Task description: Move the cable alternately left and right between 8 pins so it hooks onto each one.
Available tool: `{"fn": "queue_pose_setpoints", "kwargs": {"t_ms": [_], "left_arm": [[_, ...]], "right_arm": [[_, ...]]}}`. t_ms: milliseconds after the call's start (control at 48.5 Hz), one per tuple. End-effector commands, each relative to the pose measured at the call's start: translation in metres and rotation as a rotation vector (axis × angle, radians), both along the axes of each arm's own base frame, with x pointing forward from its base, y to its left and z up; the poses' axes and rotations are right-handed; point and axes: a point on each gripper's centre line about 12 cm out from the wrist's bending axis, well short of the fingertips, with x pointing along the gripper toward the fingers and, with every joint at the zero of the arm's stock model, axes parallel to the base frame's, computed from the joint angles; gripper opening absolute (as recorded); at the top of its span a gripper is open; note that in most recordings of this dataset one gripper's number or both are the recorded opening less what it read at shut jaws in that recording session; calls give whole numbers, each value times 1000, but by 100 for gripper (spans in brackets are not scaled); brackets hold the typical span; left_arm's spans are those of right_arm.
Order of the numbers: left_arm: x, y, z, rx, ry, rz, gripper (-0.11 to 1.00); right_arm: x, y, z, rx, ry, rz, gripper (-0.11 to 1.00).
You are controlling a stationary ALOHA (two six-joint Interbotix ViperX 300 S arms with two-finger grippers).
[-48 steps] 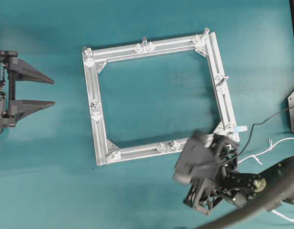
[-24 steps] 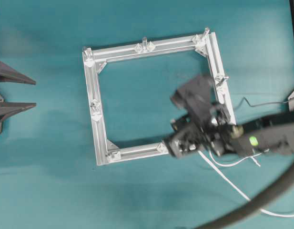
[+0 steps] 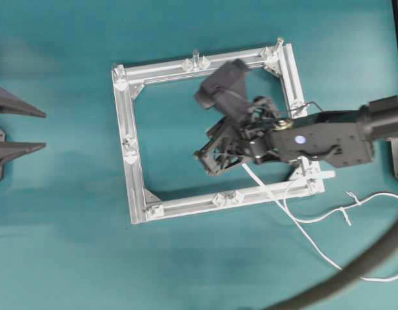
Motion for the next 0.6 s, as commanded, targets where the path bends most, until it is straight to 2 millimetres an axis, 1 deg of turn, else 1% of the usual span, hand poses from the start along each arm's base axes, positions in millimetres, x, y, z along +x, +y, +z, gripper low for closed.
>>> {"fn": "queue_pose_setpoints", "kwargs": {"t_ms": [0, 82, 144, 351, 454, 577], "left_arm": [[1, -2, 4, -2, -17, -14, 75], [1, -4, 4, -5, -20, -29, 75], [1, -5, 3, -14, -19, -32, 75], [1, -5, 1, -41, -16, -24, 75], [1, -5, -1, -43, -18, -23, 75], [1, -5, -1, -42, -19, -22, 75]], "right_arm": [[17, 3, 16, -8, -30, 78, 13], [28, 8, 18, -30, -6, 179, 13], [37, 13, 22, -44, 2, 260, 13], [55, 27, 28, -105, 63, 498, 13], [62, 41, 31, -142, 82, 623, 13], [67, 60, 33, -165, 97, 719, 13]]}}
